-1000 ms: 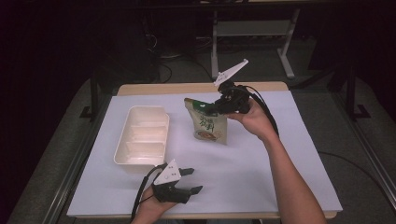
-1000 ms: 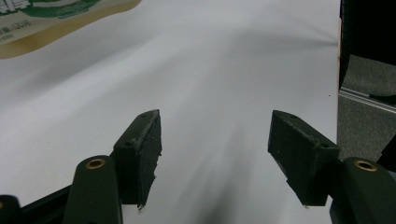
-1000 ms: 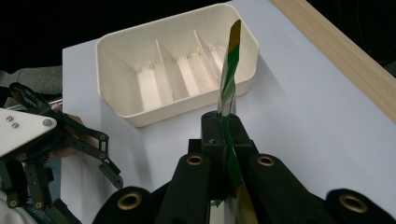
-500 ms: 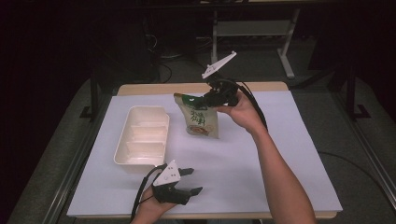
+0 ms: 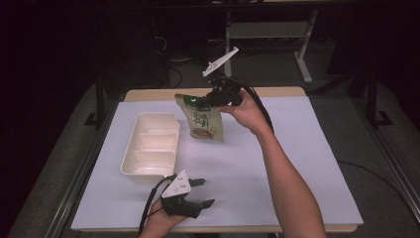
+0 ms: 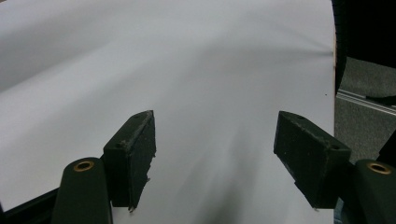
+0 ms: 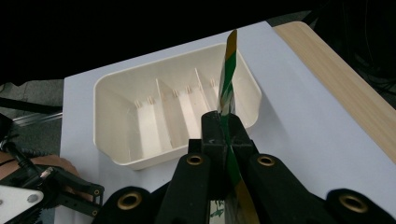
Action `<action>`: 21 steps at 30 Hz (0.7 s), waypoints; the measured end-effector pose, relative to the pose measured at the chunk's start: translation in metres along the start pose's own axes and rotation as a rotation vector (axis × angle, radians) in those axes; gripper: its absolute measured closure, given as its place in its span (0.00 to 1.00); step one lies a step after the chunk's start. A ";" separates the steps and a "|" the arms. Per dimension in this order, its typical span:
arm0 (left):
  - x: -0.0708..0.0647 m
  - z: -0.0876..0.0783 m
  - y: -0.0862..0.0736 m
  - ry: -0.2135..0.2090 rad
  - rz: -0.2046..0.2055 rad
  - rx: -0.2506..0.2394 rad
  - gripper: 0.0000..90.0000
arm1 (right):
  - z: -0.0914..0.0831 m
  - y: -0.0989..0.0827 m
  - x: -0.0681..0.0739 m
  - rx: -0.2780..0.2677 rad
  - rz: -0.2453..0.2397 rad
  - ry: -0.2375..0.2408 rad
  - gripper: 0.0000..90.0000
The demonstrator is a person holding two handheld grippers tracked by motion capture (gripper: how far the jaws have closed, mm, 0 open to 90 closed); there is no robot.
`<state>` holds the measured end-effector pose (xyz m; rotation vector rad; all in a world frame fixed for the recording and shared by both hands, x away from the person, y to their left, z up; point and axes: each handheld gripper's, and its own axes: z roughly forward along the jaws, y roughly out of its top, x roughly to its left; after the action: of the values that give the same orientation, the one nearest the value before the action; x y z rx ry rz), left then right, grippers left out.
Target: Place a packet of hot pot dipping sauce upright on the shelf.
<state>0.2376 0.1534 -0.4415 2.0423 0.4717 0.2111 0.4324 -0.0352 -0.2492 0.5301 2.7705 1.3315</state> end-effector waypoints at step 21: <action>0.002 0.002 -0.003 -0.011 -0.005 0.005 0.31 | 0.020 0.028 -0.008 -0.010 -0.007 0.009 0.99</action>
<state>0.2397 0.1542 -0.4452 2.0457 0.4712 0.1961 0.4516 -0.0066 -0.2412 0.5145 2.7683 1.3494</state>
